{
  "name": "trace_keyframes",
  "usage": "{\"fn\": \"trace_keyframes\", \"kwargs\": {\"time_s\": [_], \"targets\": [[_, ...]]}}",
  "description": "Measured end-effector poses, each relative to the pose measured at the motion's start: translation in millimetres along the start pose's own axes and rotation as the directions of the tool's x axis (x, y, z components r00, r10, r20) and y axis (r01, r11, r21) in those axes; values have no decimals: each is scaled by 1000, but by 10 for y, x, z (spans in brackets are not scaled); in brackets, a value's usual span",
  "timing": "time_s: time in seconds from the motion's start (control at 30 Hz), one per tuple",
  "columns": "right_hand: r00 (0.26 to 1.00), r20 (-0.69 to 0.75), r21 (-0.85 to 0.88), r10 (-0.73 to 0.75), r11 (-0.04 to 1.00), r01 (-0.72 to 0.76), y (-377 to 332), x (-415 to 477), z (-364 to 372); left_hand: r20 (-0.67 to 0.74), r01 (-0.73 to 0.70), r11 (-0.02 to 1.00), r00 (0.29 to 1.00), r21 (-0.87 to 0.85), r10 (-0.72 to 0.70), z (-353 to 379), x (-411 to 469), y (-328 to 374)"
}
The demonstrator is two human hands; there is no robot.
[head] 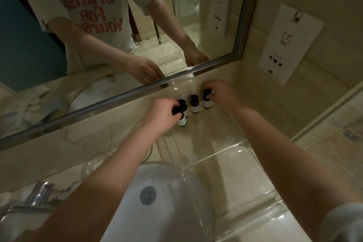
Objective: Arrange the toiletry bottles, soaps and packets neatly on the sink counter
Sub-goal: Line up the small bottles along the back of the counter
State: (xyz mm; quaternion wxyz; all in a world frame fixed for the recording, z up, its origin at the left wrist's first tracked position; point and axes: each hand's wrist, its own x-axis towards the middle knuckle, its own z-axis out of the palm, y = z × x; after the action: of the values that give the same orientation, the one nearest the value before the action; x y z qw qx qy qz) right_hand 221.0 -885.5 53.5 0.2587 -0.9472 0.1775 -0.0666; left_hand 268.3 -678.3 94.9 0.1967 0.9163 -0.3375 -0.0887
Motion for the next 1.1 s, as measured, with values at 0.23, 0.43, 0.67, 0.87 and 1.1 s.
{"fn": "trace_keyframes", "kwargs": {"time_s": [0.23,0.43,0.67,0.87,1.1], "targets": [[999,-54,46,3,999,-1,54,-108,55,48,21,1000,999,8,-21,148,-40,2],[982,-148,249,116,965,-77,-53,-631,245,92,13,997,996,74,-20,300,-70,32],[997,69,277,42,959,-59,-214,-882,634,98,3,998,995,61,-9,255,-115,-25],[998,59,289,-10,957,-7,-431,-813,798,-119,55,991,992,125,-40,-21,-190,-299],[988,-8,326,154,934,-143,-243,-773,620,7,68,985,998,162,-70,97,-205,-425]]}}
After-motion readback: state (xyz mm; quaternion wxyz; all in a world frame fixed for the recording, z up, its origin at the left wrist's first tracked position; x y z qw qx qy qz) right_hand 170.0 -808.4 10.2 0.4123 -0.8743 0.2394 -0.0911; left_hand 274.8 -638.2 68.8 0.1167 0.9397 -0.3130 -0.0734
